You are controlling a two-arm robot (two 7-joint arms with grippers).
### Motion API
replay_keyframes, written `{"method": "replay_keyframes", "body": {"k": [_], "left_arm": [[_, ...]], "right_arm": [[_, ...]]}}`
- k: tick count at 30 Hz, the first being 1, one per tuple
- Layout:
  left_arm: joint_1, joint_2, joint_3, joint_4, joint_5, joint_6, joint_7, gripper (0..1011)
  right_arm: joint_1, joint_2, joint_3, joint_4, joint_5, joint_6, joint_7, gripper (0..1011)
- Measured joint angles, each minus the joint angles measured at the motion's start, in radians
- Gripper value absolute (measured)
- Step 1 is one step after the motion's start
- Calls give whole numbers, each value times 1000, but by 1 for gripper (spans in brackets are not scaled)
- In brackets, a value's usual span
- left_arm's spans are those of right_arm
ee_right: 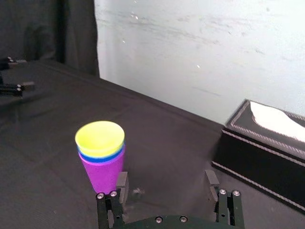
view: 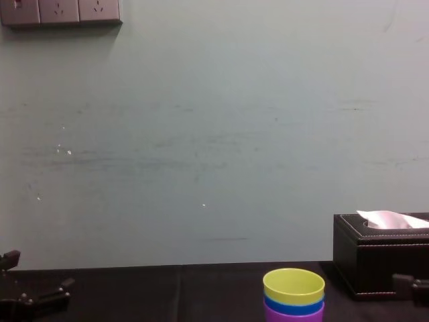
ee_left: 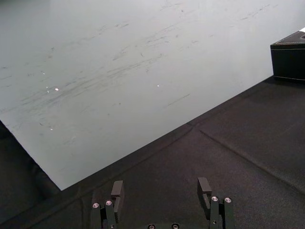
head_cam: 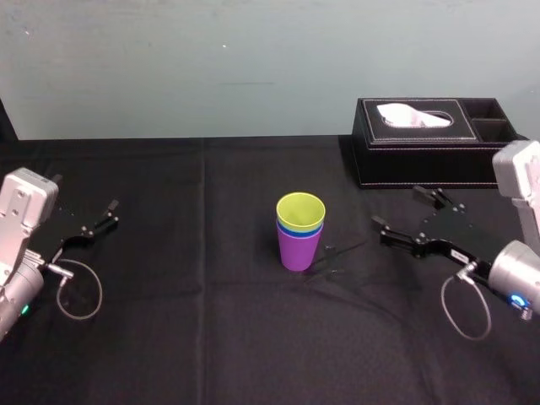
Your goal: Stack the three plastic cups sequentially using one hand.
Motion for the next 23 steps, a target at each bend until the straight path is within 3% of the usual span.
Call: {"method": "replay_keyframes", "body": {"k": [10, 23], "left_arm": [[0, 0, 0, 0, 0, 0, 0, 1010], [0, 0, 0, 0, 0, 0, 0, 1010]], "right_arm": [[-23, 0, 14, 63, 3, -26, 2, 1003], [-22, 0, 14, 54, 3, -24, 3, 1003]]}}
